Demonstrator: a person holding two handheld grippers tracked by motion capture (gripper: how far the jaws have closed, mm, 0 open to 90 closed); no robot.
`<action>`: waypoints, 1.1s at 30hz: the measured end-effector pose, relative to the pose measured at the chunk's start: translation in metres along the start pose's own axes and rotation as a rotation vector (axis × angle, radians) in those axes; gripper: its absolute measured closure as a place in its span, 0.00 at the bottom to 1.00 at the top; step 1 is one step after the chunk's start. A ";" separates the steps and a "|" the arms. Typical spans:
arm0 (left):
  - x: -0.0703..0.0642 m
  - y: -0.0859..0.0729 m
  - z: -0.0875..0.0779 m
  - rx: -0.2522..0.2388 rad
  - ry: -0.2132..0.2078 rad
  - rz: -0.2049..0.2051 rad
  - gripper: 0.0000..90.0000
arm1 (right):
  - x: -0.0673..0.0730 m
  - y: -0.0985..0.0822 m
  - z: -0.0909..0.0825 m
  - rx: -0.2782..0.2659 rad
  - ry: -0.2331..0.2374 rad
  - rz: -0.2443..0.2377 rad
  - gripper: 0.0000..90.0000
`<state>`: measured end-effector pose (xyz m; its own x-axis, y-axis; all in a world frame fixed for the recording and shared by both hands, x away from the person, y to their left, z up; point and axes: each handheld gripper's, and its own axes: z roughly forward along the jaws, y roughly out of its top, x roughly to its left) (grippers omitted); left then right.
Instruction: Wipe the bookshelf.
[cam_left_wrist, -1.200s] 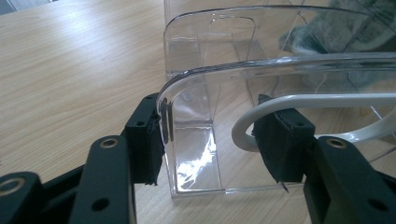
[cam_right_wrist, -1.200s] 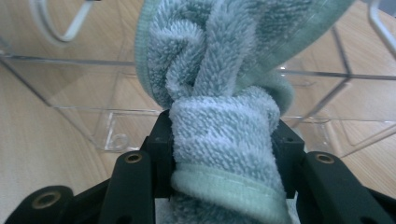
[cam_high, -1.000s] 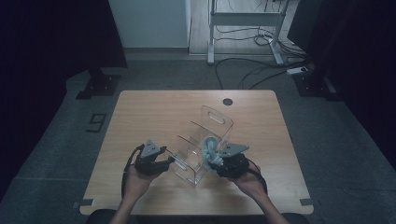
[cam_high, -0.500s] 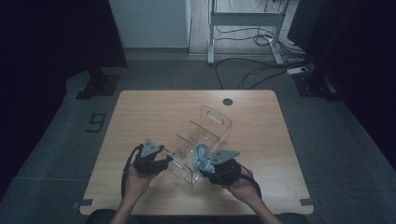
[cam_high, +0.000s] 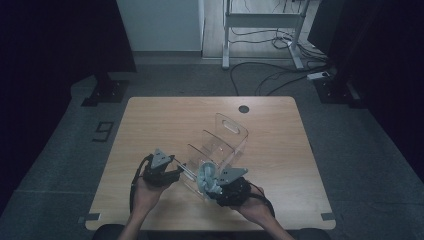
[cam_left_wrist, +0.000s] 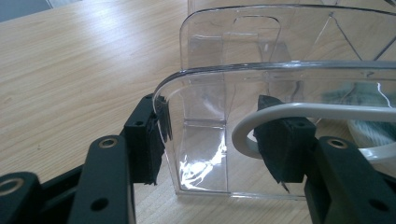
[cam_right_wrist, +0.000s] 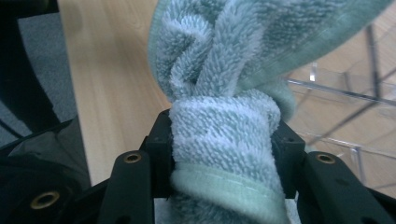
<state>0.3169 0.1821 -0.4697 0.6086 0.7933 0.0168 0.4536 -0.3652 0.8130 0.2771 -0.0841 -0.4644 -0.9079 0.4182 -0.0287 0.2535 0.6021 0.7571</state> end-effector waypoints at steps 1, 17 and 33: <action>0.000 0.000 0.000 0.000 -0.001 0.001 0.50 | 0.001 0.000 0.001 0.002 0.002 -0.004 0.59; 0.005 -0.001 -0.002 -0.002 -0.004 0.008 0.50 | -0.028 -0.008 -0.017 0.000 -0.066 0.040 0.59; 0.011 -0.003 -0.004 -0.001 -0.016 0.011 0.50 | -0.079 -0.032 -0.063 -0.028 -0.235 0.179 0.59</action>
<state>0.3201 0.1940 -0.4697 0.6237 0.7815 0.0168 0.4460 -0.3735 0.8134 0.3198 -0.1793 -0.4456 -0.7465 0.6641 -0.0414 0.3900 0.4872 0.7814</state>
